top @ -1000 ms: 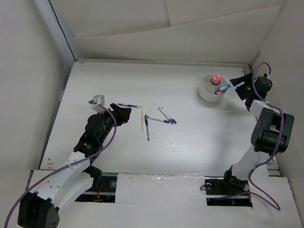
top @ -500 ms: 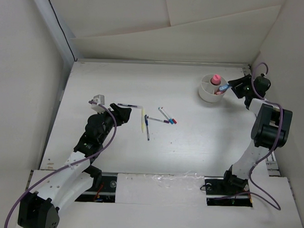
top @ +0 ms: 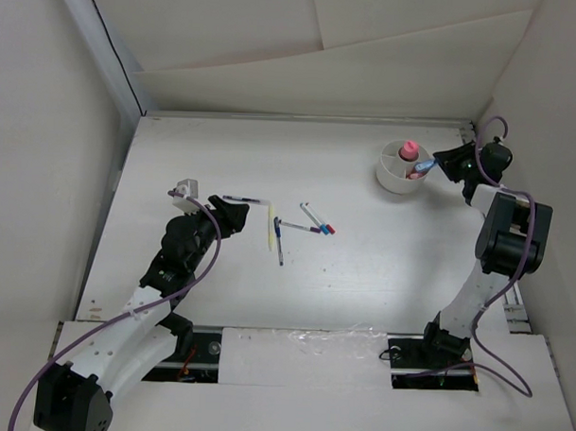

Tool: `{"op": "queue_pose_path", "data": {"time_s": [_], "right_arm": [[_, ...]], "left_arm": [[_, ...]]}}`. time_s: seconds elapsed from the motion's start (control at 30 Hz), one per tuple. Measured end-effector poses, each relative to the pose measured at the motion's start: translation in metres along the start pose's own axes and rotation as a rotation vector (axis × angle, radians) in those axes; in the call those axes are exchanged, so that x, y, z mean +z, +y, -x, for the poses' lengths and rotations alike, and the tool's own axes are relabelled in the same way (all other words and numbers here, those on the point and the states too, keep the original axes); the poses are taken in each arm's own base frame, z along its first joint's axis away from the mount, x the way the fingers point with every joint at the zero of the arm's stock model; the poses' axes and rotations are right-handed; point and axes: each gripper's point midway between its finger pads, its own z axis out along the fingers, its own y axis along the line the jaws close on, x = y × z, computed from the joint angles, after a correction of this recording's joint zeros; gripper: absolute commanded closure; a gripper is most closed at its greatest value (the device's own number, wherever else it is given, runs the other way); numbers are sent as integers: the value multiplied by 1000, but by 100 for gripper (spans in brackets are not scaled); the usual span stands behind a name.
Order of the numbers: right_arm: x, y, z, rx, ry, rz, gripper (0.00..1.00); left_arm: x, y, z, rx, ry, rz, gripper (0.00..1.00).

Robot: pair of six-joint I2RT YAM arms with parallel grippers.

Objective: Sort the stationery into containers
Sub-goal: Pick up the stationery from the storage box, then place the stationery in the storage box.

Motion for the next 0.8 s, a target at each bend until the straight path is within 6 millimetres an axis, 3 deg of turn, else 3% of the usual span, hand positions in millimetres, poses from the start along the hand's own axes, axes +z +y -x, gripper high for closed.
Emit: {"op": "queue_pose_path", "data": {"time_s": [0.17, 0.43, 0.8], "right_arm": [[0, 2, -1, 7, 7, 9, 81], [0, 4, 0, 4, 1, 19, 96], [-10, 23, 12, -115, -87, -40, 100]], "left_arm": [[0, 0, 0, 0, 1, 1, 46], [1, 1, -1, 0, 5, 4, 46], [1, 1, -1, 0, 4, 3, 46]]}}
